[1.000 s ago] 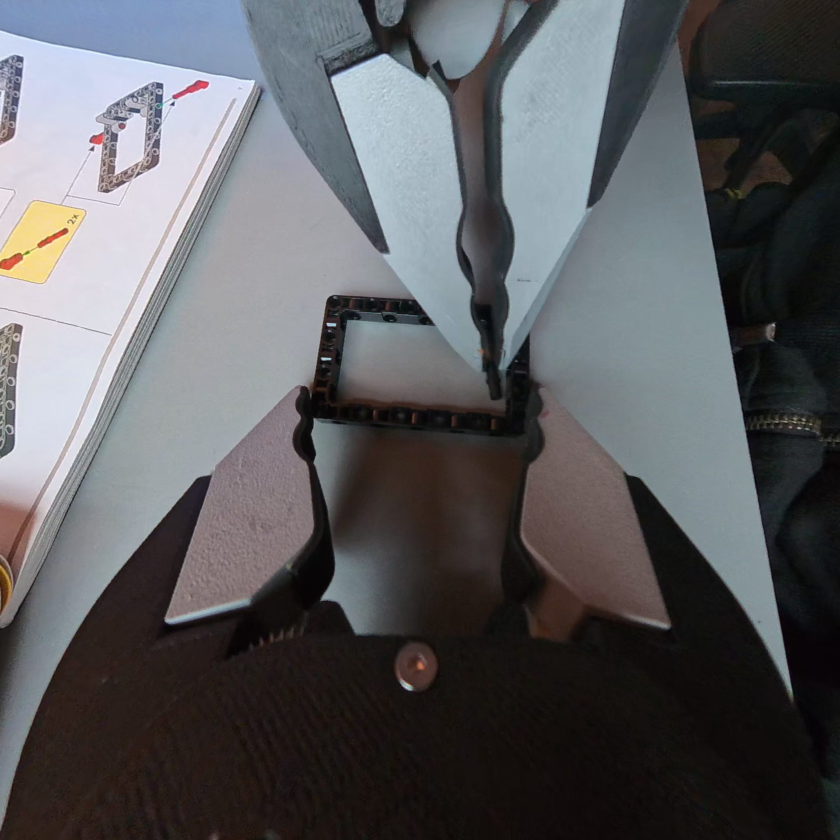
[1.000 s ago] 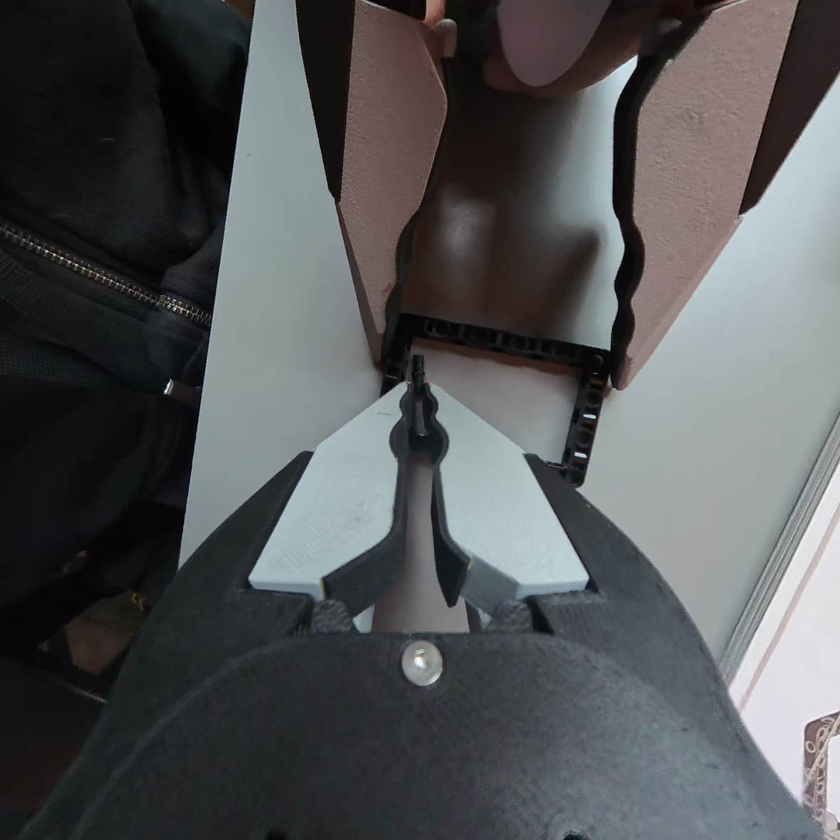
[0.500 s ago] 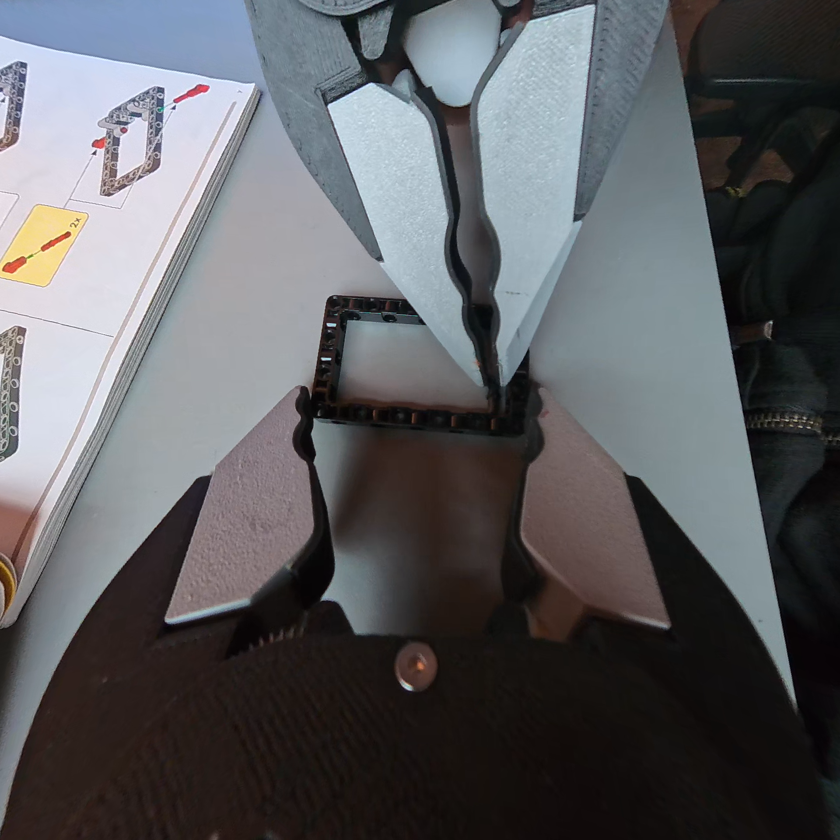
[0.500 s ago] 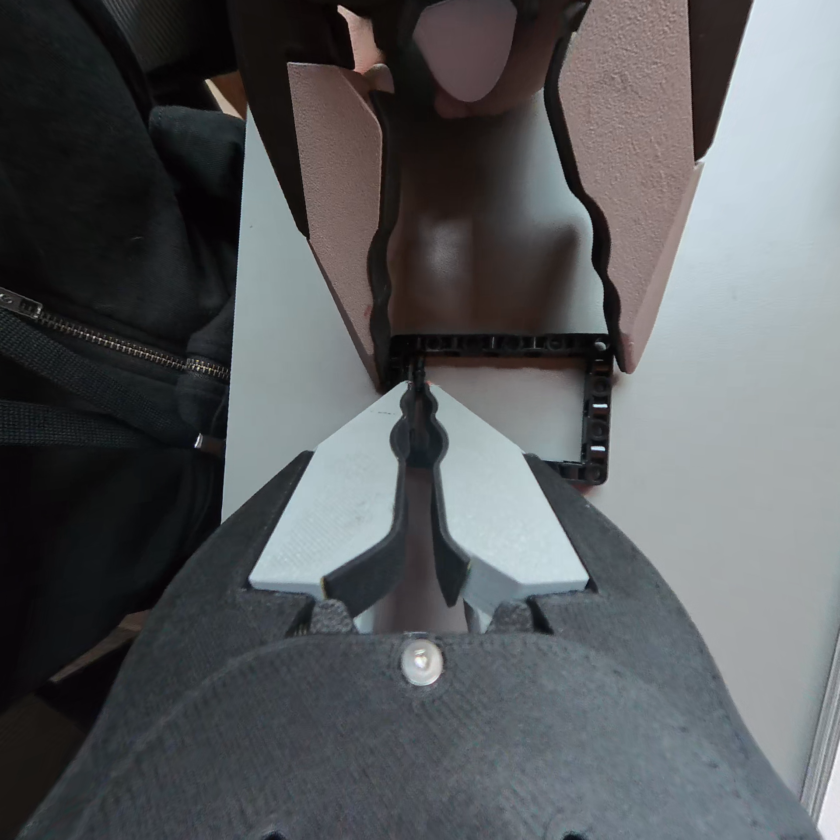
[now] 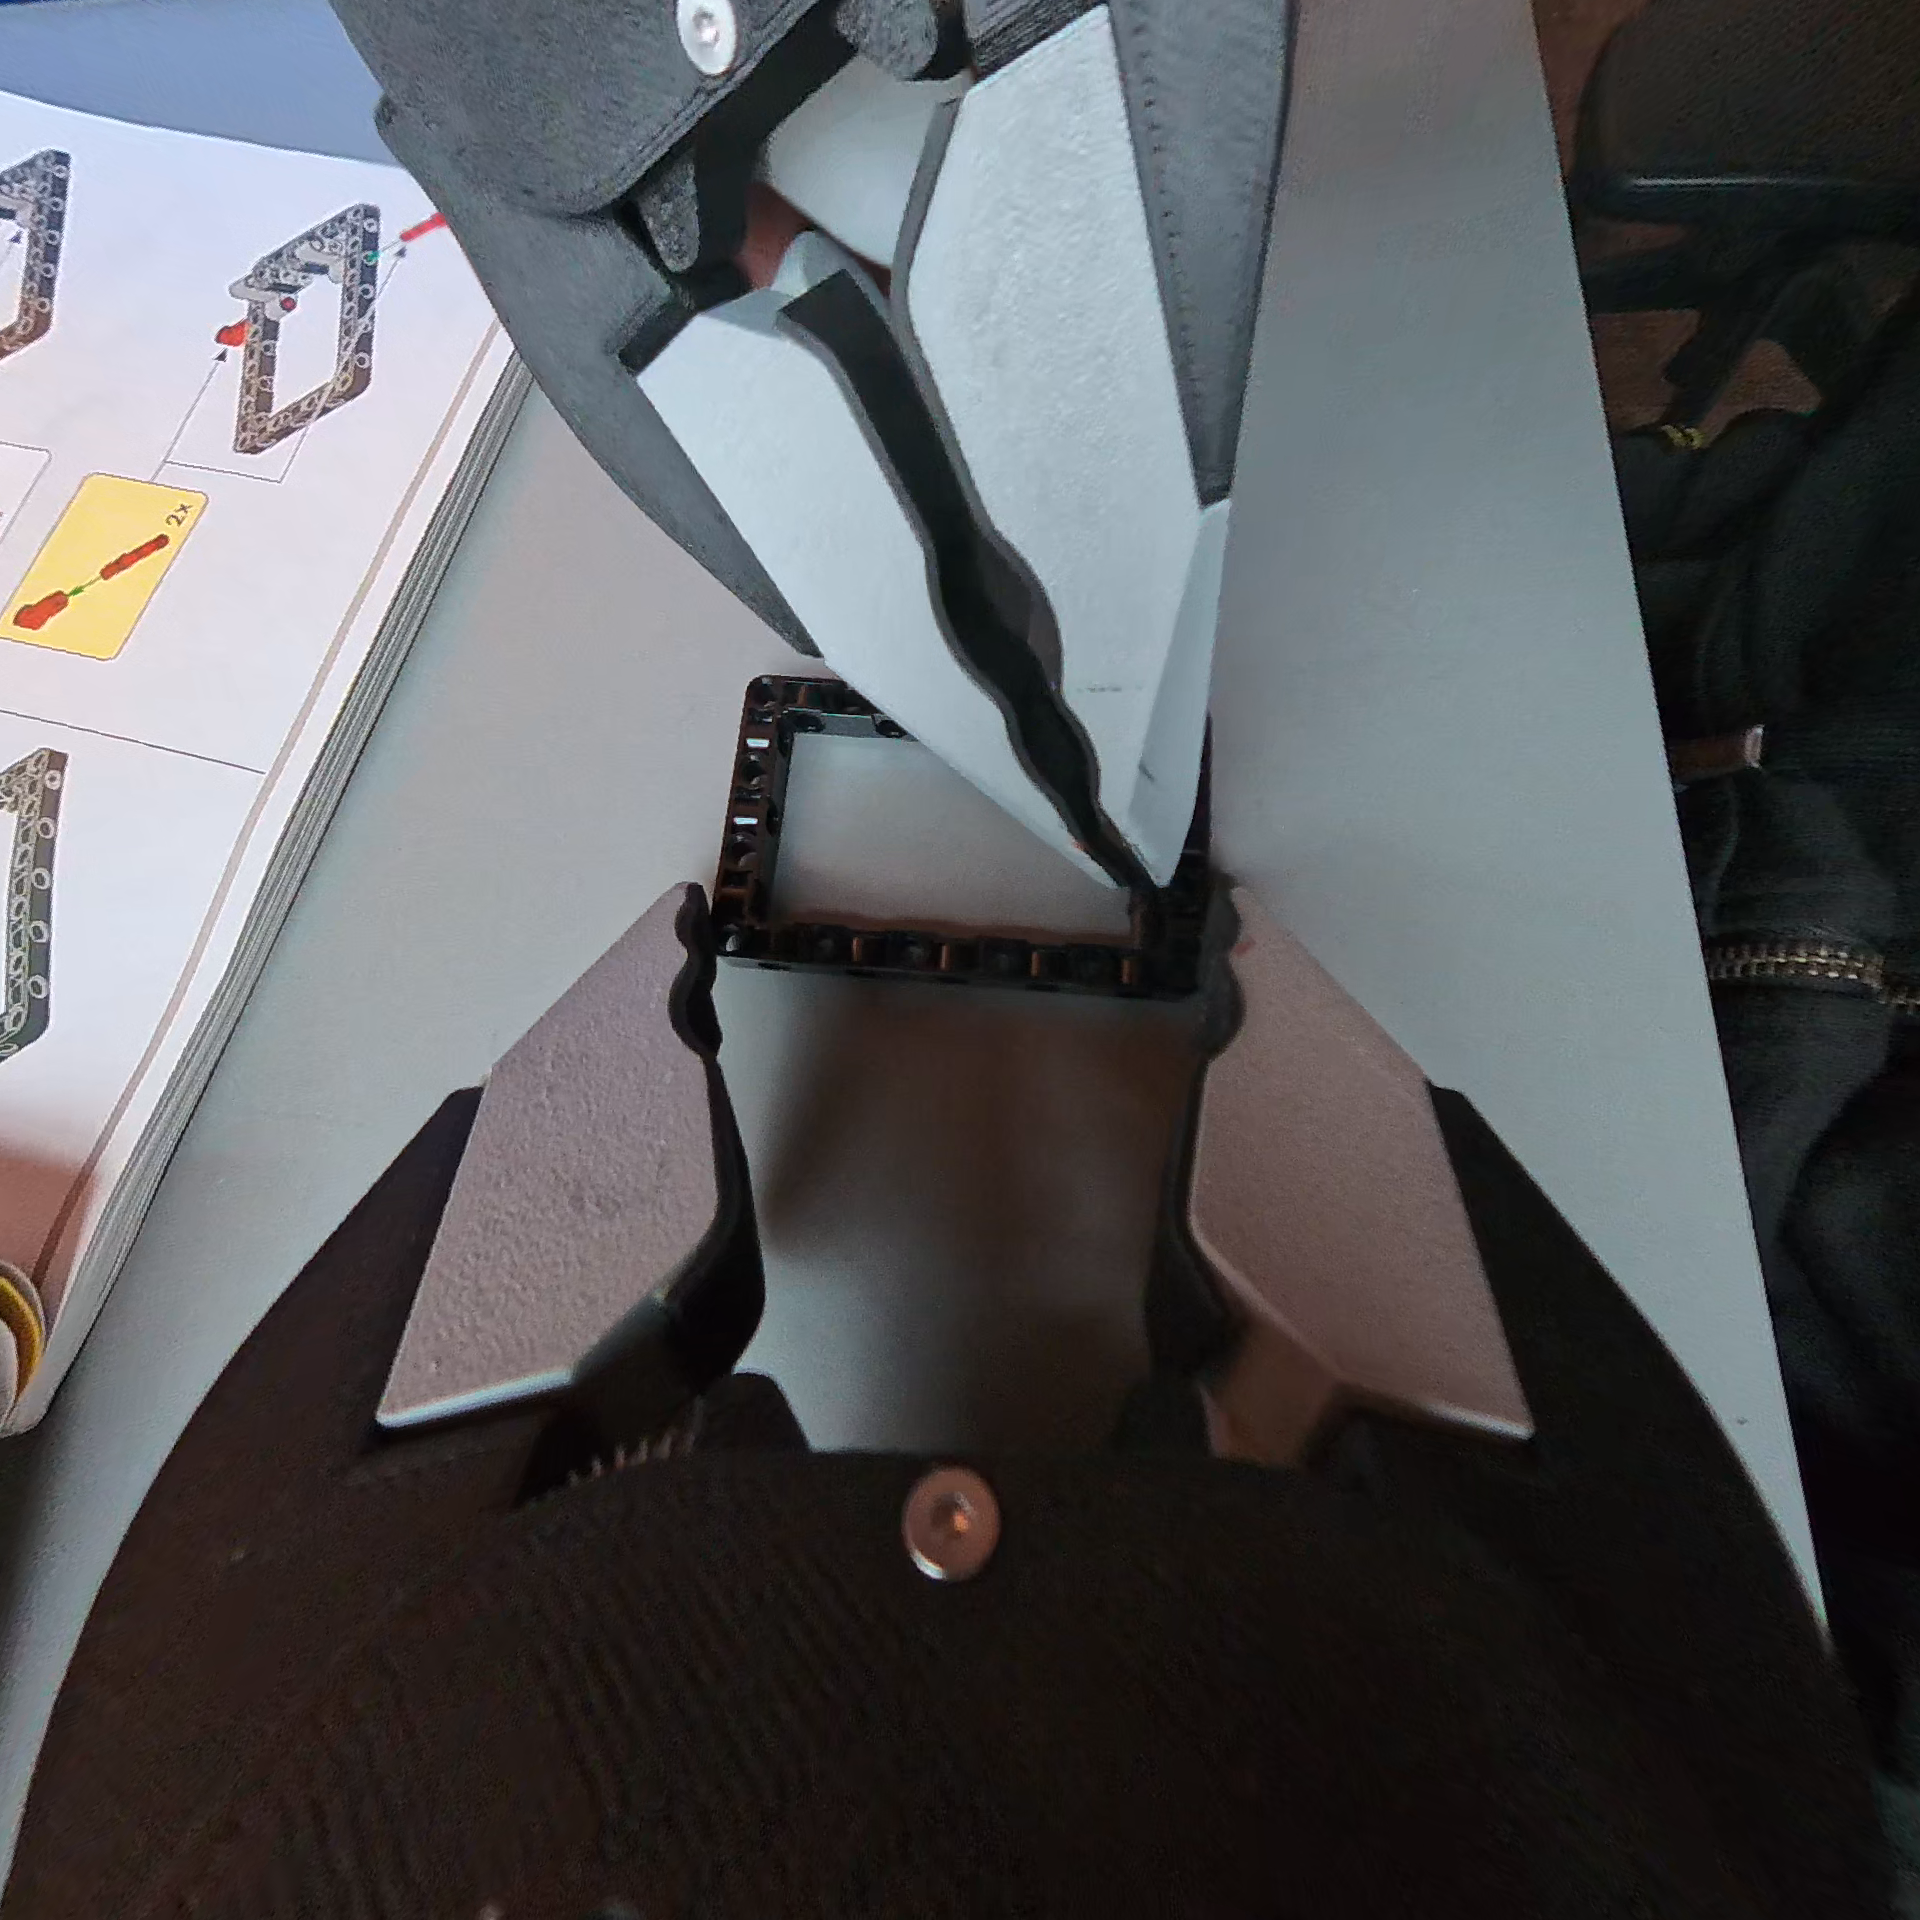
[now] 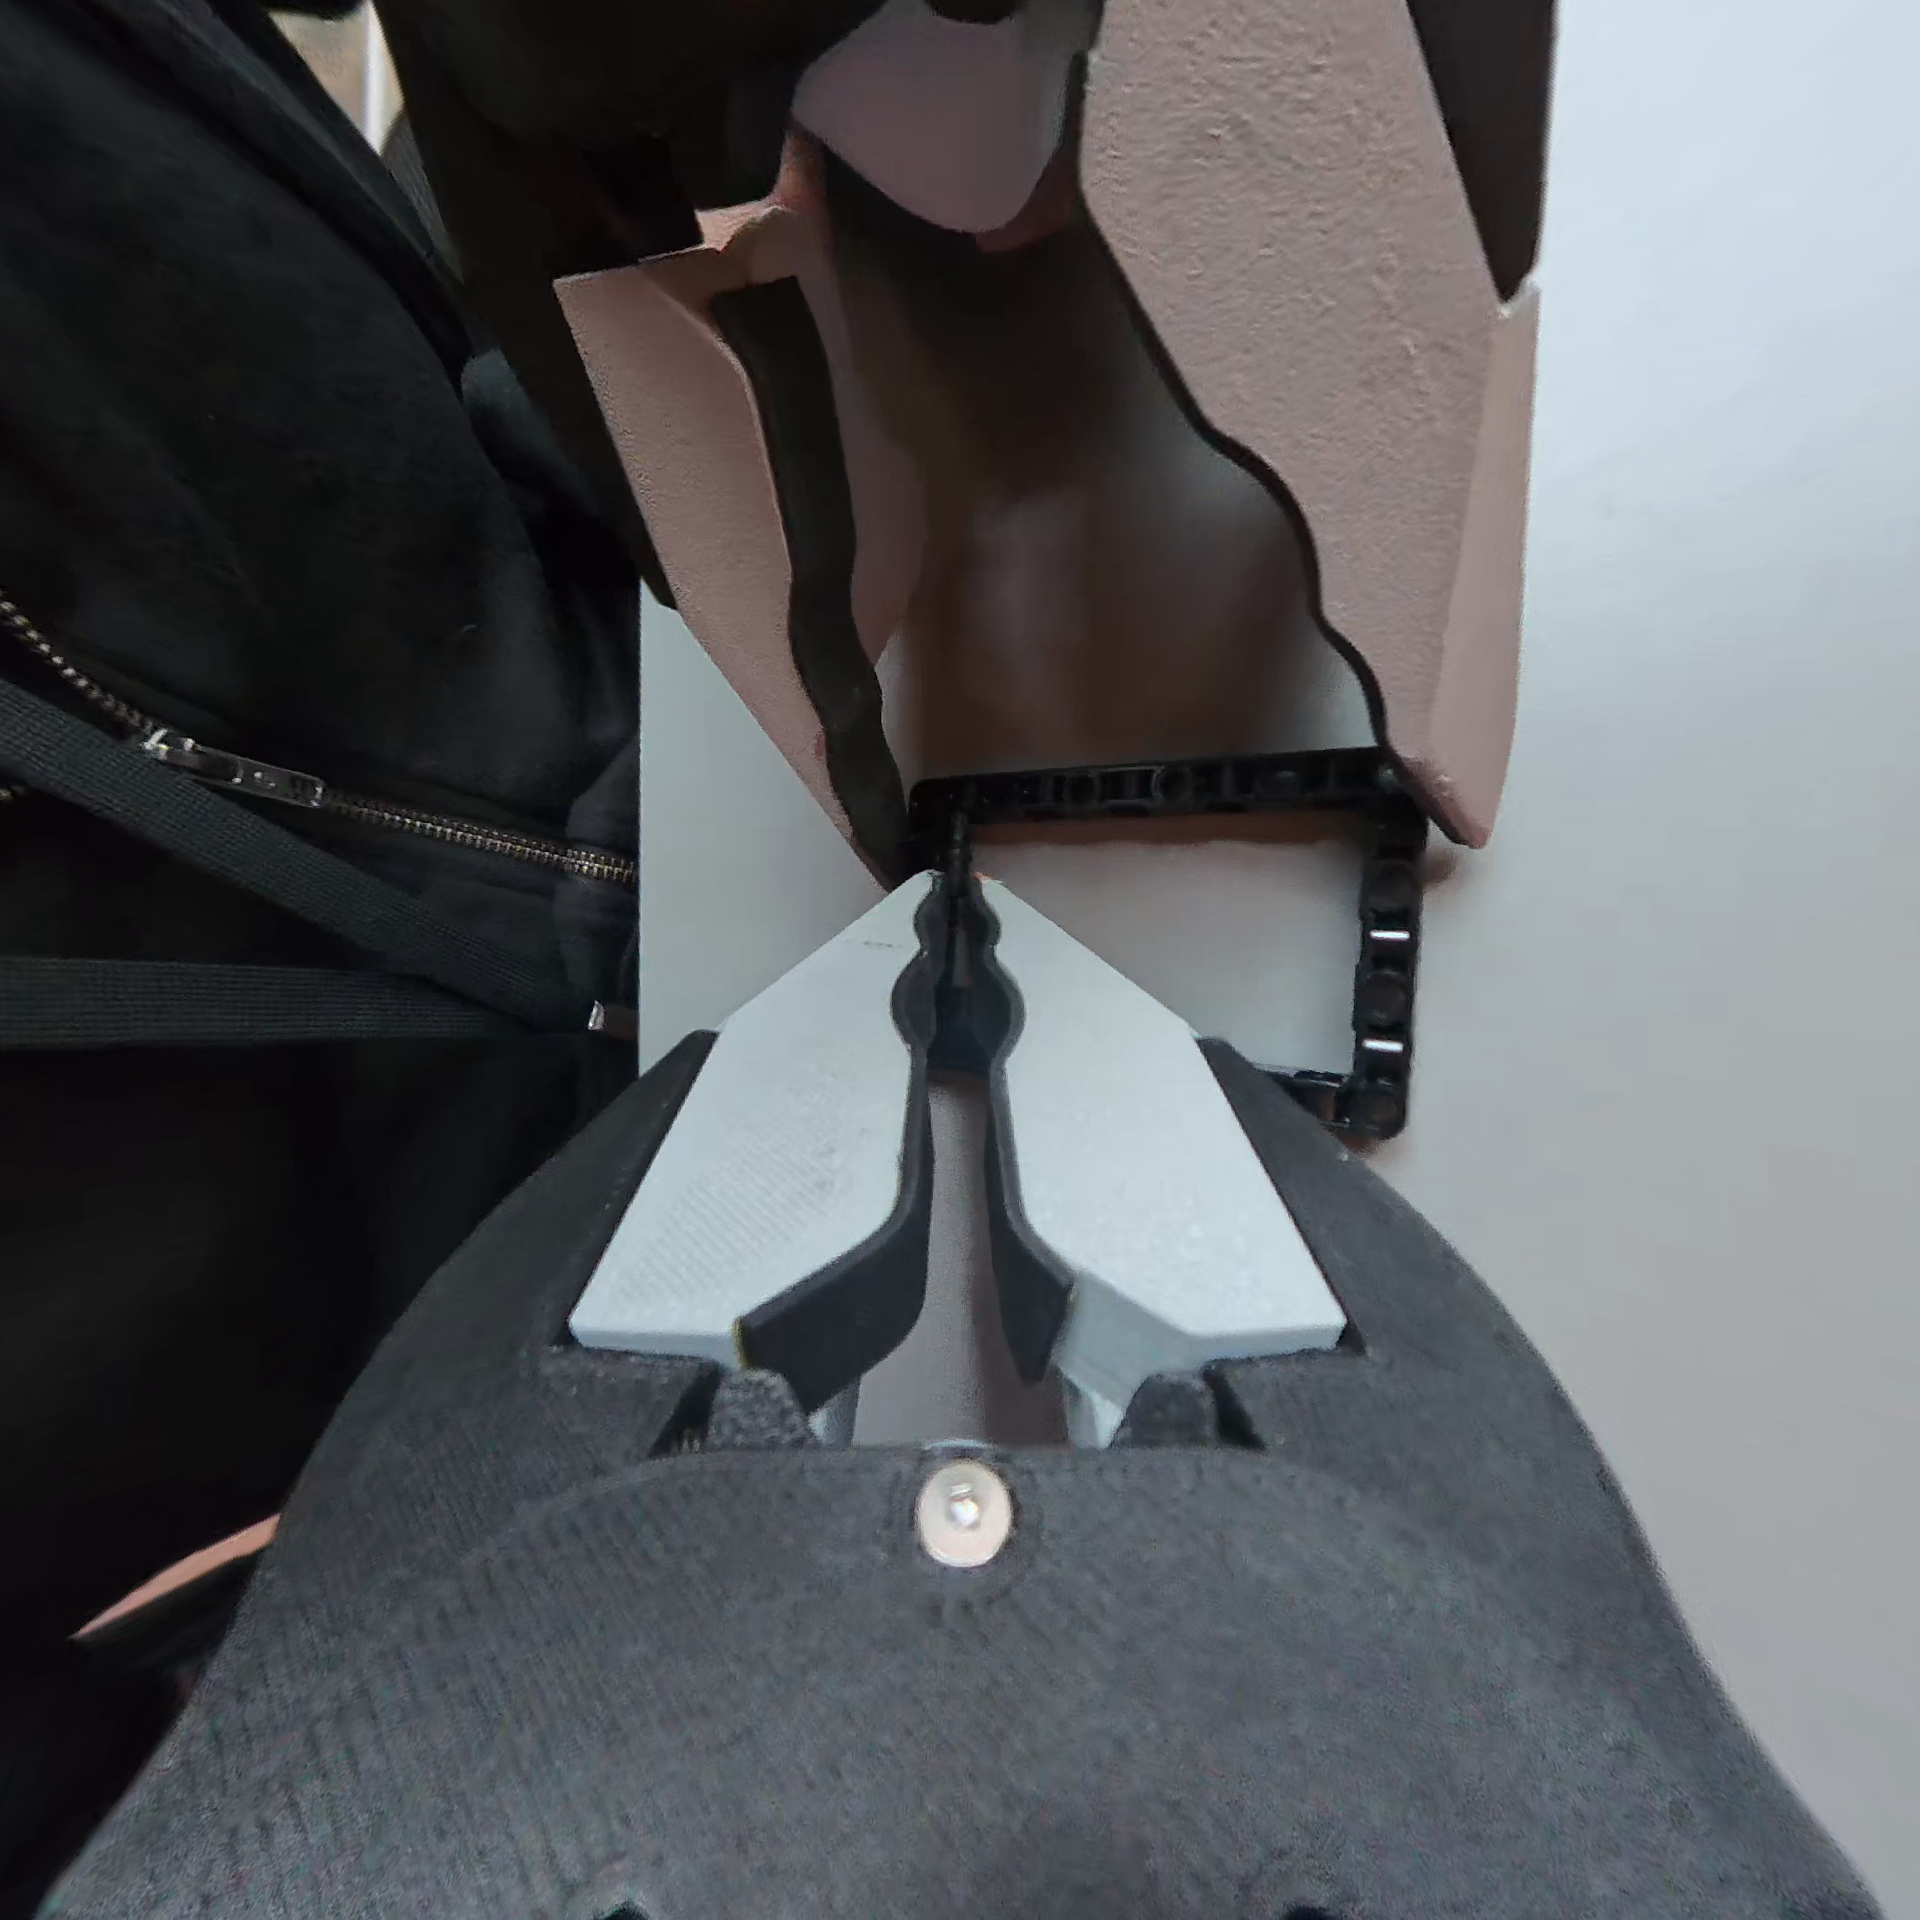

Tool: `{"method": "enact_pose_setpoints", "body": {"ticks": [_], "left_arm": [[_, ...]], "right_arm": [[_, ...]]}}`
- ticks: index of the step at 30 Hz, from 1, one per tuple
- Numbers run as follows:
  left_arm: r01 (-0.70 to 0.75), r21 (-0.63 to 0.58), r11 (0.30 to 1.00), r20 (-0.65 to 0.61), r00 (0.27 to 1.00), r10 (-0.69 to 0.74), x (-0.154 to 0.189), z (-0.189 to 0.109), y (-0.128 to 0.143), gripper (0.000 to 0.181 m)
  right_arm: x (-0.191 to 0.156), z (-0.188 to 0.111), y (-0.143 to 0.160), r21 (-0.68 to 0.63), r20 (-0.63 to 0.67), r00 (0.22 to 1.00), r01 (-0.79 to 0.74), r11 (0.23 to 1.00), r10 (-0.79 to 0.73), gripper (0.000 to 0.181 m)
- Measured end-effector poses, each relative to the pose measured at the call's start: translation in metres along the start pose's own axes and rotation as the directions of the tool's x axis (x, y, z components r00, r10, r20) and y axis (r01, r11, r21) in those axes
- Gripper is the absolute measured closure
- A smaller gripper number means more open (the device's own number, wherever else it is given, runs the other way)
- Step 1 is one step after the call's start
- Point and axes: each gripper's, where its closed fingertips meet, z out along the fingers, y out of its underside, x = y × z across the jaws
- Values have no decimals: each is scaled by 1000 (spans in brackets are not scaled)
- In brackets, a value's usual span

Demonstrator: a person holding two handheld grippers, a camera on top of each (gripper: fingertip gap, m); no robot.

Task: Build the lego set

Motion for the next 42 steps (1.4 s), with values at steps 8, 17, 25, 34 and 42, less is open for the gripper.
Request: {"method": "enact_pose_setpoints", "body": {"ticks": [8,17,25,34,42], "left_arm": [[-1,0,1000,1,1000,1,0,0,0,88],[-9,5,1000,21,1000,9,-1,-1,-1,88],[-6,4,1000,20,1000,6,-2,0,-1,88],[-4,4,1000,20,1000,4,-2,0,-1,88],[-2,3,1000,18,1000,2,-3,0,-1,88]], "right_arm": [[3,2,2,-73,1,1000,-24,997,24,181],[3,-1,0,-43,-14,1000,-29,999,28,181],[4,-3,-4,75,25,994,-106,992,104,181],[4,-4,-2,125,38,991,-132,983,128,181],[3,-5,-3,153,49,990,-137,979,131,181]]}}
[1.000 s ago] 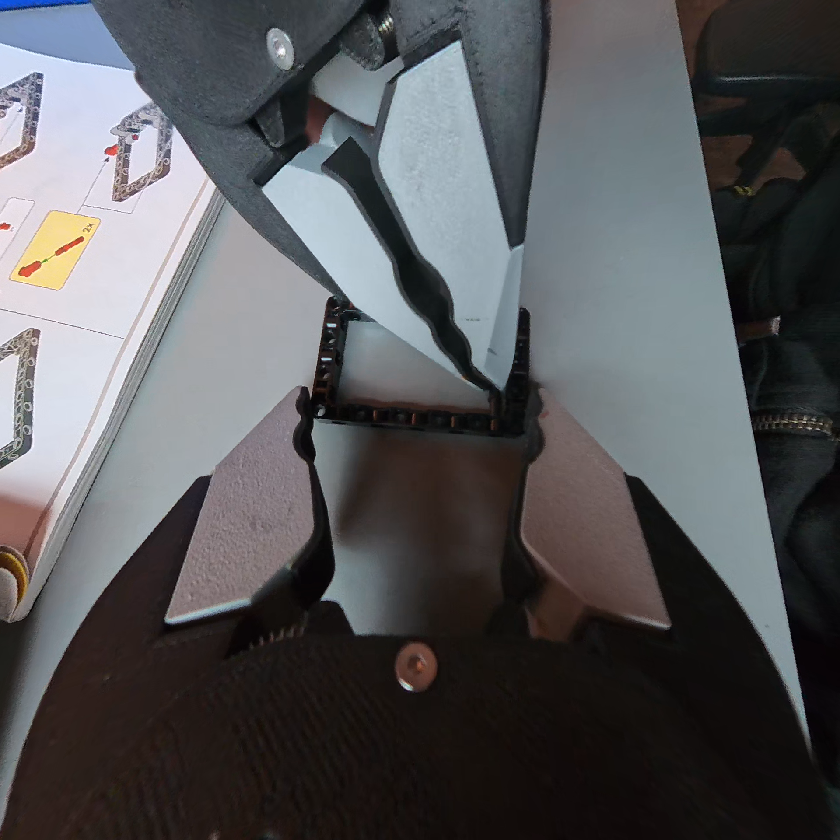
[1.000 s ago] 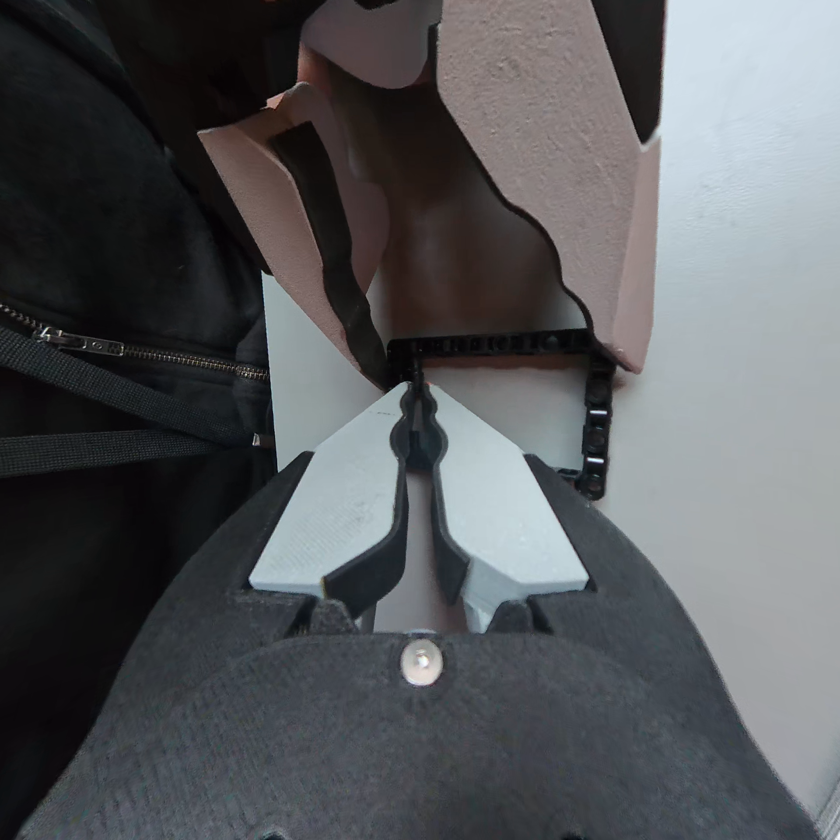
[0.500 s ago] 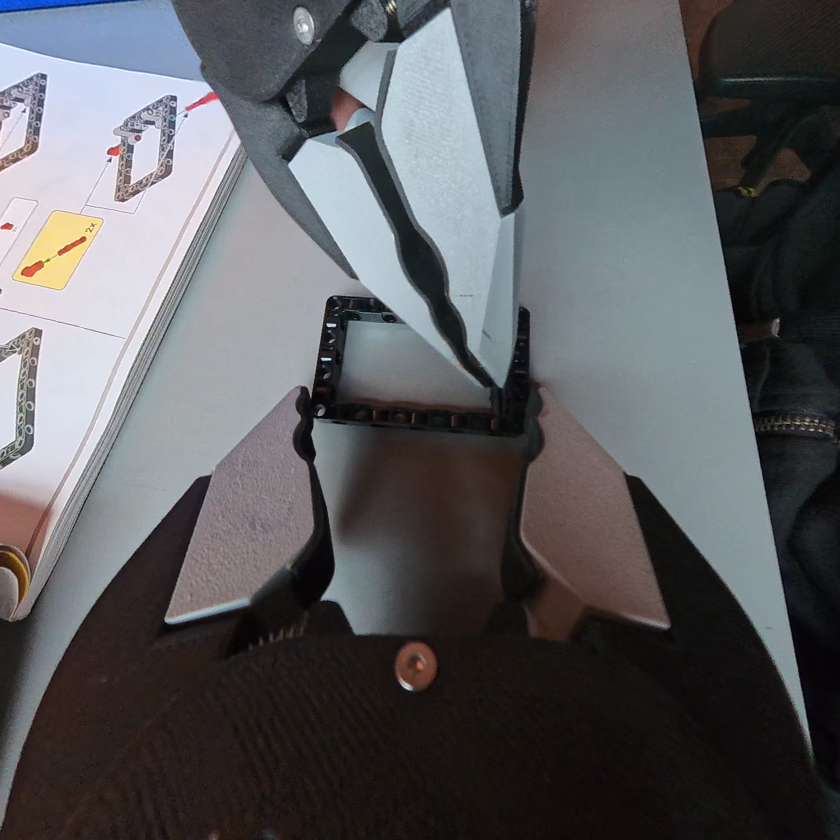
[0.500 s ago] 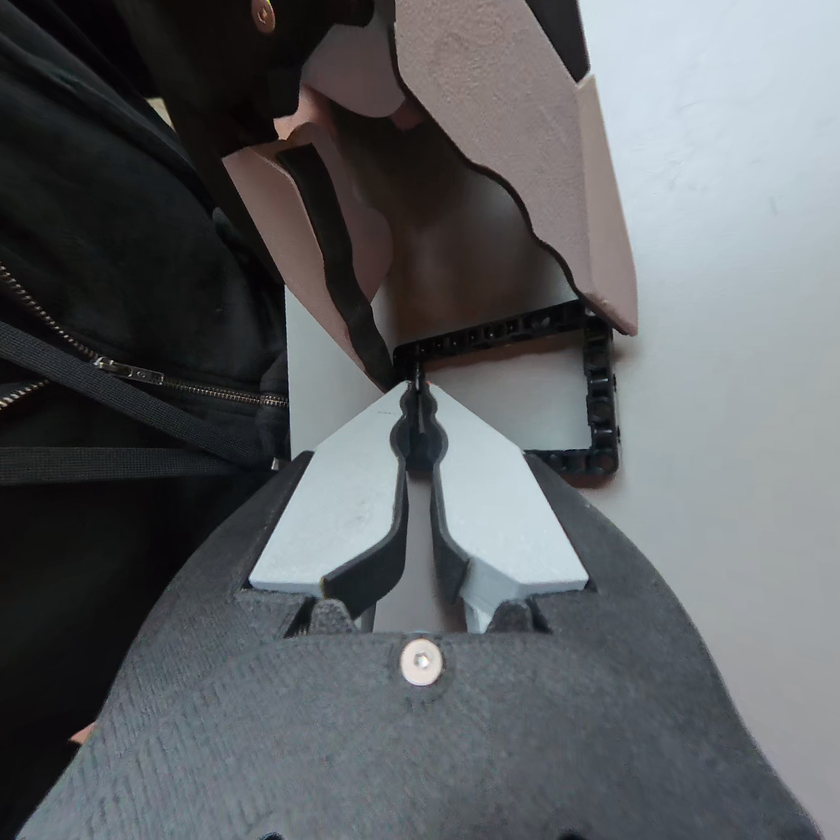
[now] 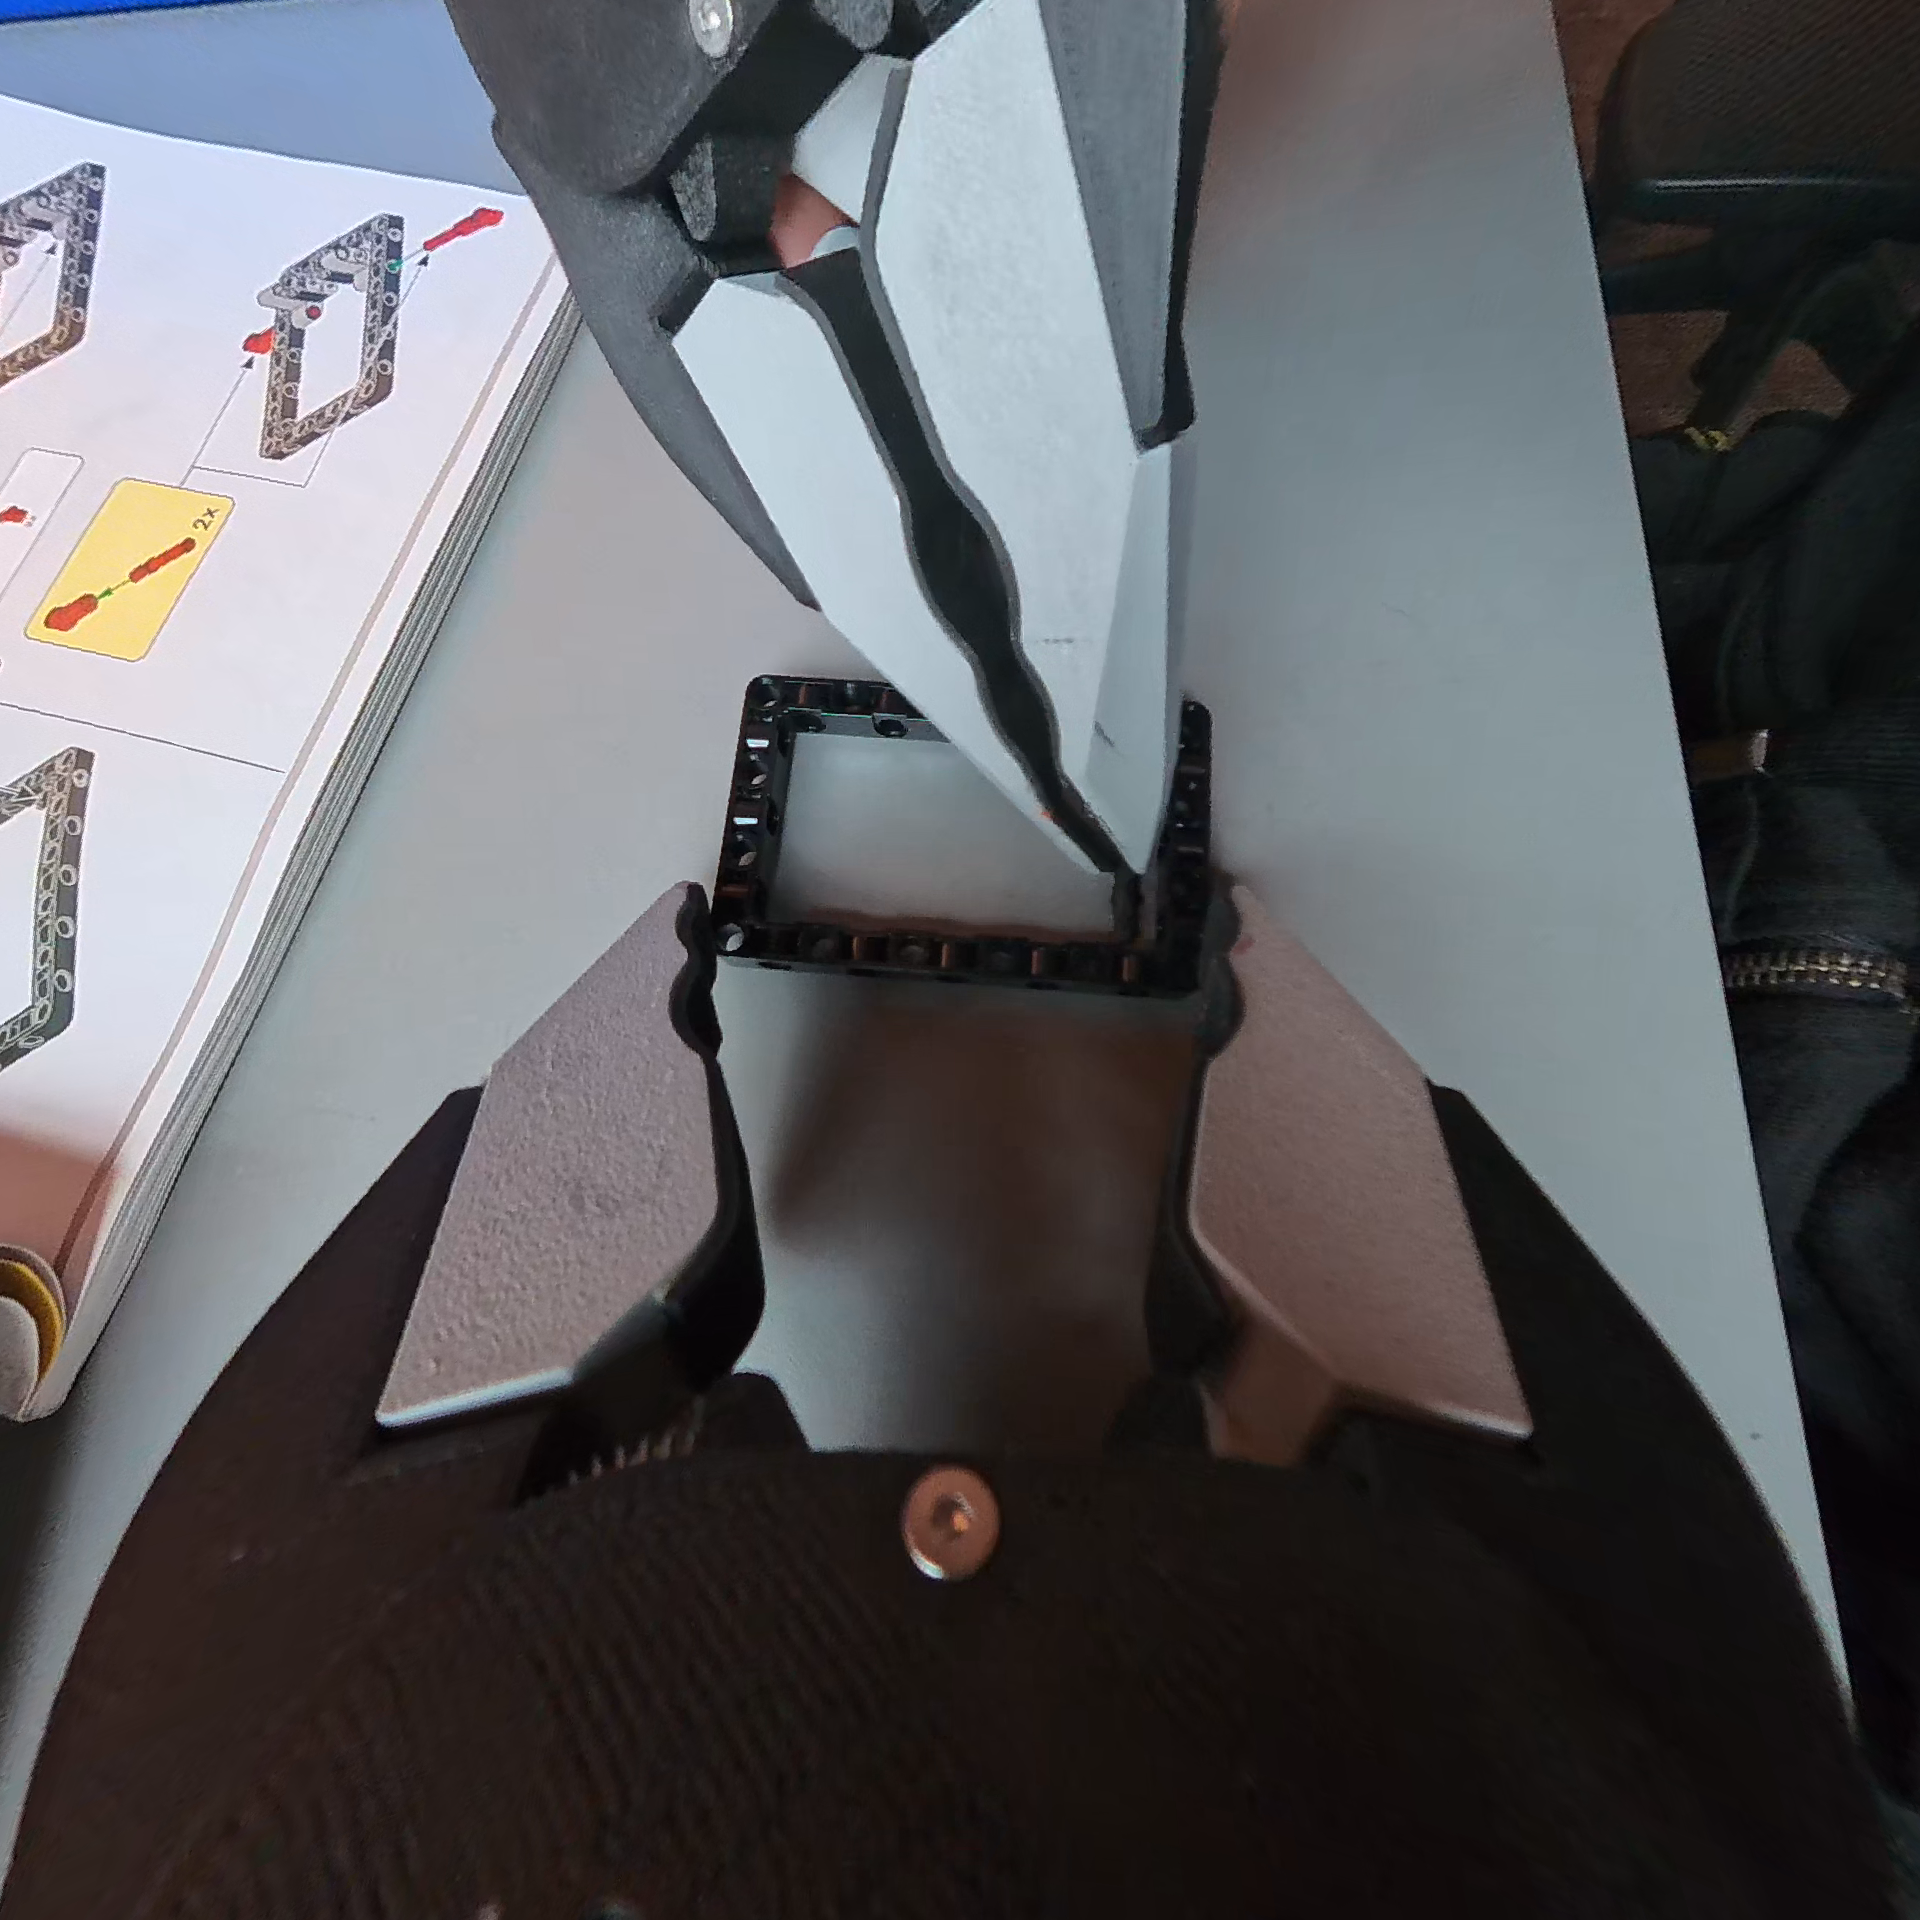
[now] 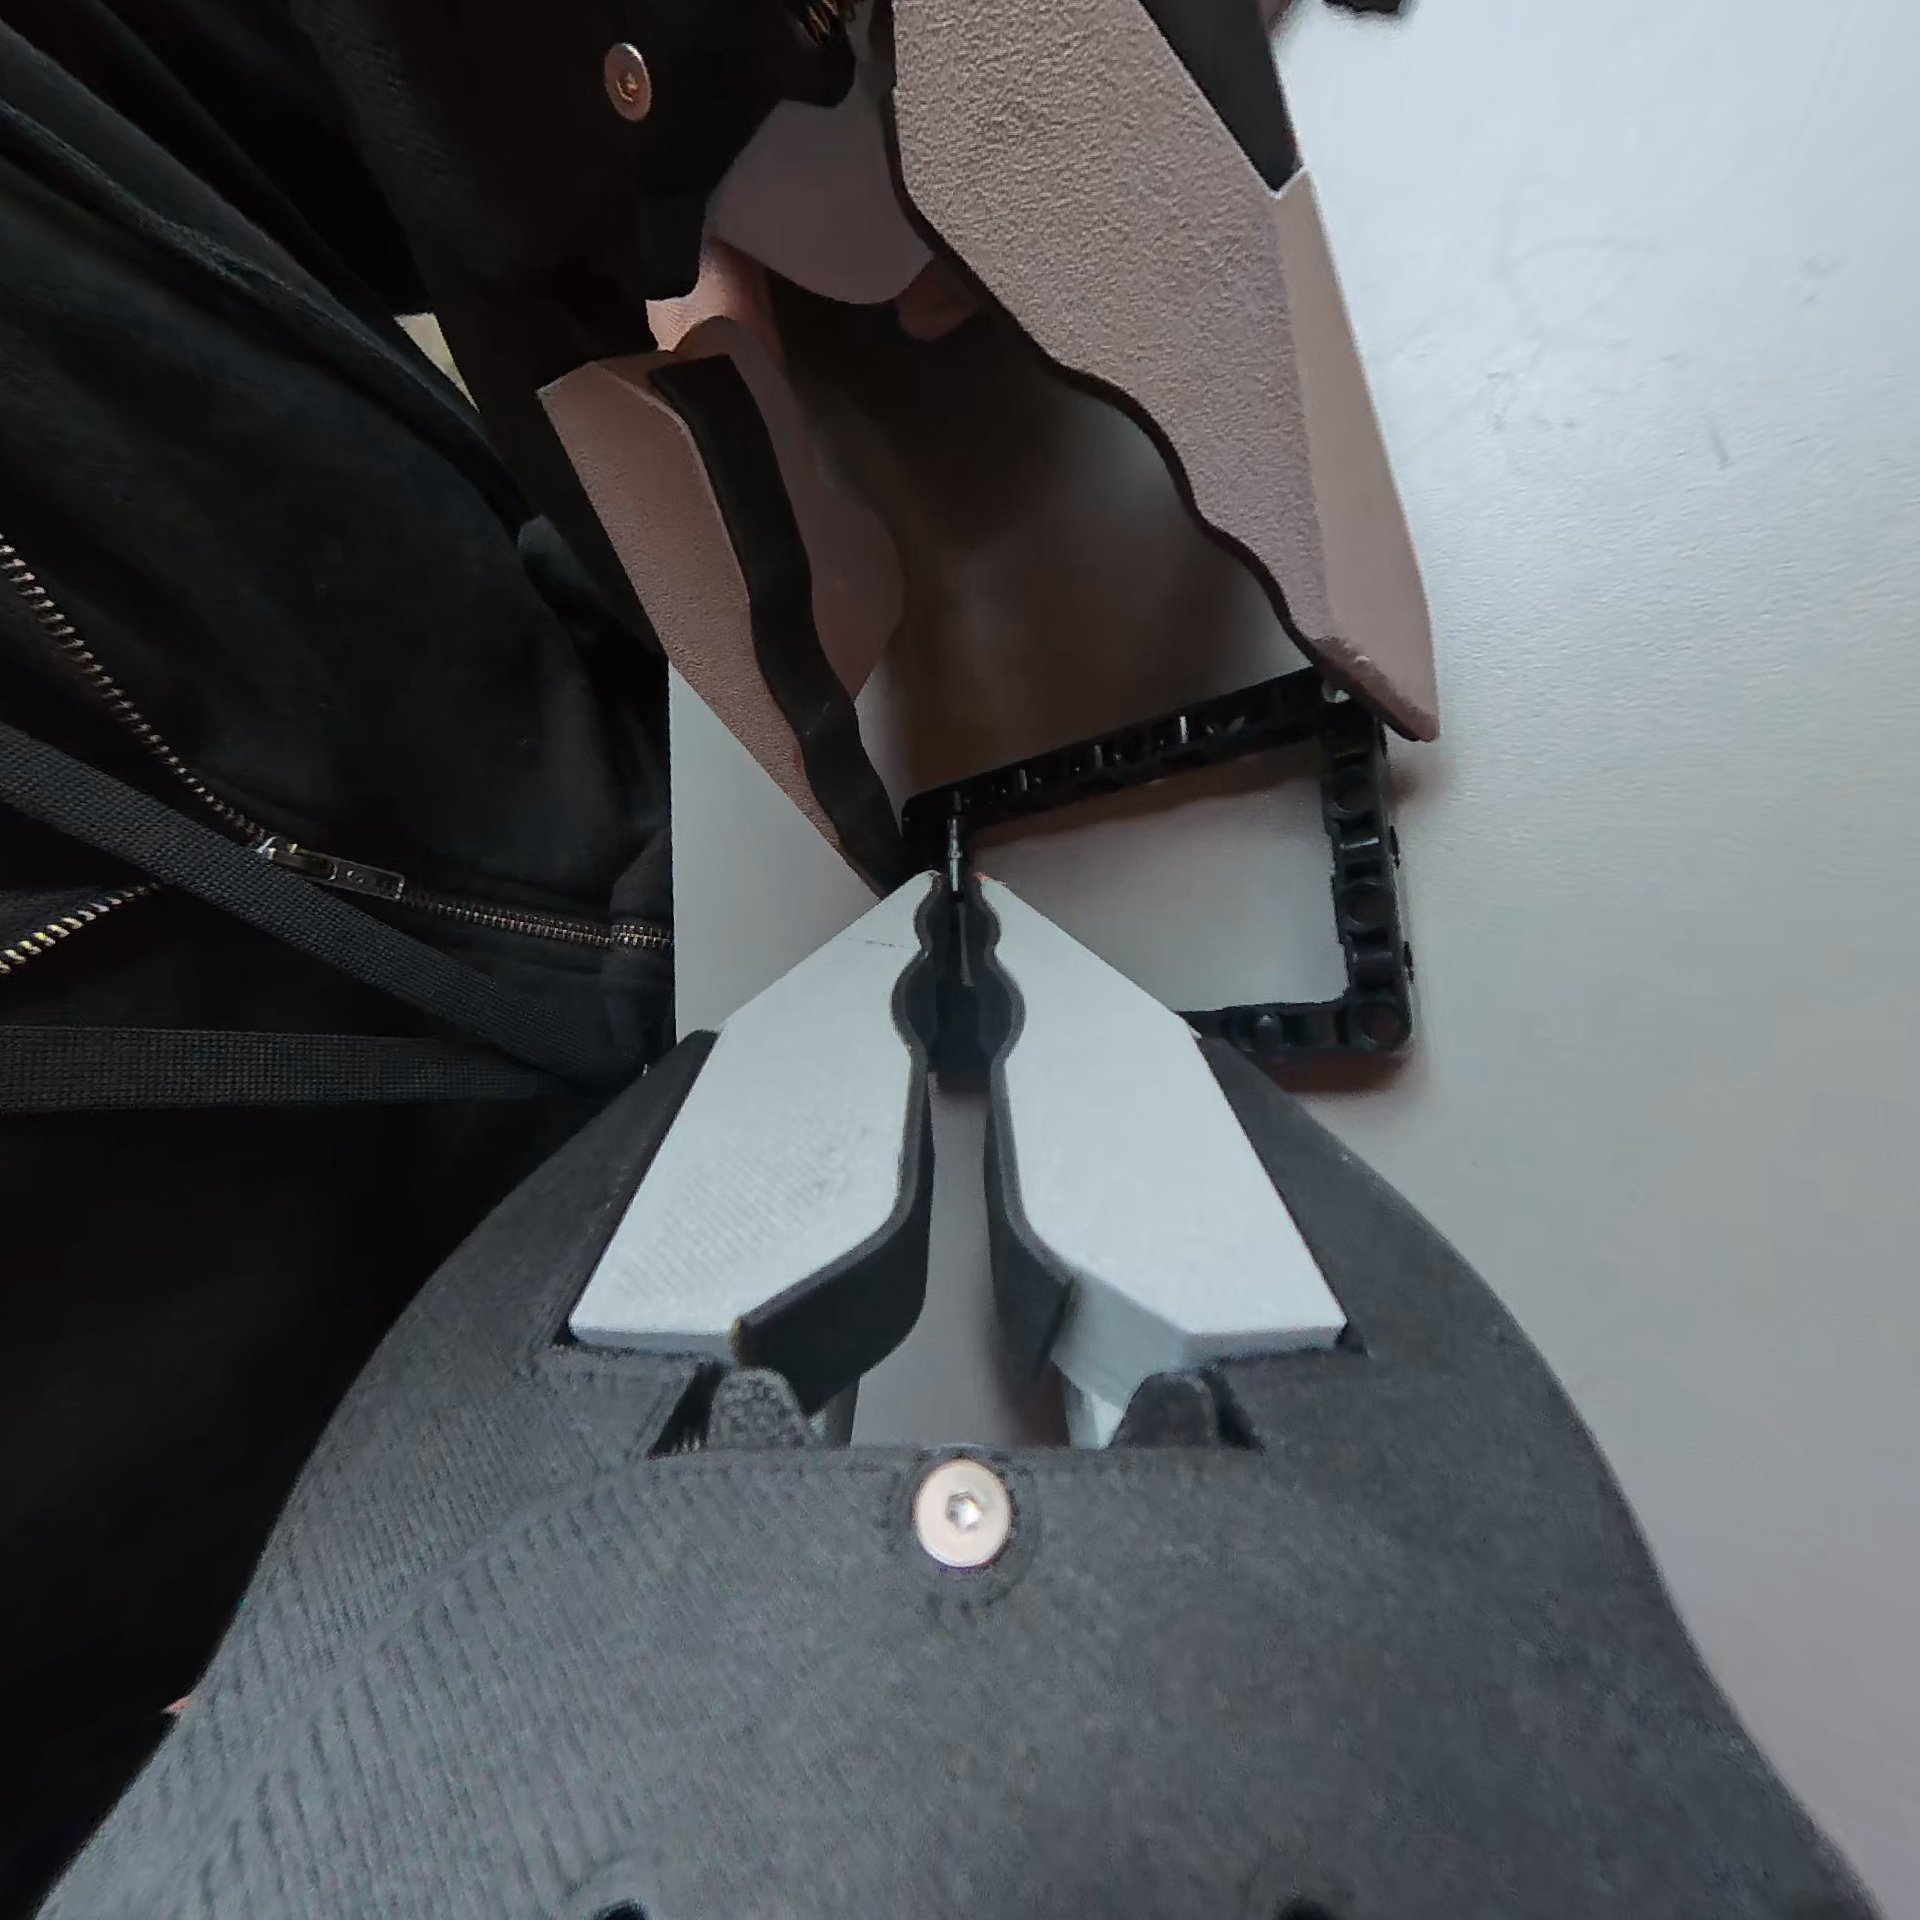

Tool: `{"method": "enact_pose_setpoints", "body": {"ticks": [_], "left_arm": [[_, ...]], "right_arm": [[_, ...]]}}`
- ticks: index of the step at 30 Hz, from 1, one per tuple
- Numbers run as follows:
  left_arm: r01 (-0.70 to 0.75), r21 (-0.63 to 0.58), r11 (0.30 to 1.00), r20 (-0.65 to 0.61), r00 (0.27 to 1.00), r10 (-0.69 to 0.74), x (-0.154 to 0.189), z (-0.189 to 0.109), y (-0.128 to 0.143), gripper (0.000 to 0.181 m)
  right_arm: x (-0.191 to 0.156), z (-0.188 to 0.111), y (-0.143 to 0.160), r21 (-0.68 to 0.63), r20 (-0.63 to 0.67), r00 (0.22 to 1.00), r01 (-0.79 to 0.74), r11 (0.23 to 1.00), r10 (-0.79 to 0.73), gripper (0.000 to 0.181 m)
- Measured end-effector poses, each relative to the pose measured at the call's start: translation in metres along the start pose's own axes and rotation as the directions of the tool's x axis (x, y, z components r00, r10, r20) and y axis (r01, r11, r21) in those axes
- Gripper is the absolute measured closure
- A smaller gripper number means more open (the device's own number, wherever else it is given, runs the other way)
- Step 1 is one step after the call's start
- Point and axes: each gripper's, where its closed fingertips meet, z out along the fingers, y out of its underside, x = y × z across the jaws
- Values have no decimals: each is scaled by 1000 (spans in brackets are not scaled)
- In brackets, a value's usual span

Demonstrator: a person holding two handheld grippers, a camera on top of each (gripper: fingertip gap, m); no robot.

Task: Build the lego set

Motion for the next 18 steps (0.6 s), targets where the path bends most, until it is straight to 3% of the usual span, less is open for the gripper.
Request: {"method": "enact_pose_setpoints", "body": {"ticks": [18], "left_arm": [[-1,1,1000,3,1000,1,0,0,0,88]], "right_arm": [[1,4,2,-67,-24,999,20,998,-22,181]]}}
